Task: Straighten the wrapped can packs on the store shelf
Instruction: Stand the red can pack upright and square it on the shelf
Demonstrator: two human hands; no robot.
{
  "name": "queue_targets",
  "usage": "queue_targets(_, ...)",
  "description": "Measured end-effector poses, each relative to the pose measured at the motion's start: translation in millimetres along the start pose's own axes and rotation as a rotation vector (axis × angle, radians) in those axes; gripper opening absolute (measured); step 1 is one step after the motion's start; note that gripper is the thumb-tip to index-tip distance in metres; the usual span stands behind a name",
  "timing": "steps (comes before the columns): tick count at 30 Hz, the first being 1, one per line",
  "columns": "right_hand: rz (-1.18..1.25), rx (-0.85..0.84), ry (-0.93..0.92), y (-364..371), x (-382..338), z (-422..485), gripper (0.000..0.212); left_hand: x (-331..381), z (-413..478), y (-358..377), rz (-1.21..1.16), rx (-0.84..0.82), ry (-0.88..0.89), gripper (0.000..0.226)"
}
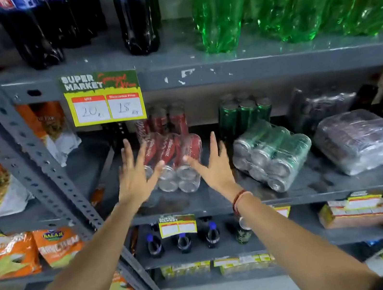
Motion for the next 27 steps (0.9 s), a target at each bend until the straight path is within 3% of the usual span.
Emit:
queue_targets(2, 0.155, -0.229, 0.123, 9.7, -3.3, 15.6, 0.119, -5.8, 24.6, 2.6, -0.1, -0.126, -0.14, 0.084)
queue_targets(6, 0.148, -0.414, 0.179, 21.9, -9.5, 43.5, 0.138, -12.0, 56.5, 12.7, -0.172, -0.333, -0.241, 0.09)
queue_targets(10, 0.11, -0.474, 0.151, 34.8, -2.7, 53.4, 0.148, -19.1, 58.9, 19.0, -0.144, -0.26, -0.204, 0.087)
queue_targets(16, 0.144, -0.37, 0.055, 37.9, 4.8, 50.6, 0.141, -11.7, 45.8, 15.5, -0.017, -0.18, -0.141, 0.085)
queue_targets(19, 0.132, -0.279, -0.1, 36.6, 3.0, 35.3, 0.127, -13.9, 22.4, 10.7, -0.007, -0.05, -0.057, 0.088)
queue_targets(22, 0.067, -0.188, -0.289, 37.8, 5.3, 14.2, 0.127, -14.8, -9.2, 17.5, -0.068, 0.076, 0.069, 0.089)
queue_targets(27, -0.062, -0.075, -0.421, 48.8, 21.7, -3.8, 0.125, -22.0, -30.8, 34.5, -0.118, 0.099, 0.158, 0.094)
Point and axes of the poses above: each hand's wrist, its own z-axis towards the middle knuckle, its own y-axis out of the palm, x = y × z, the point moved 4 cm from there along z, towards the middle knuckle, and after that the axes turned 9 degrees about -z, right-handed, at the moved point
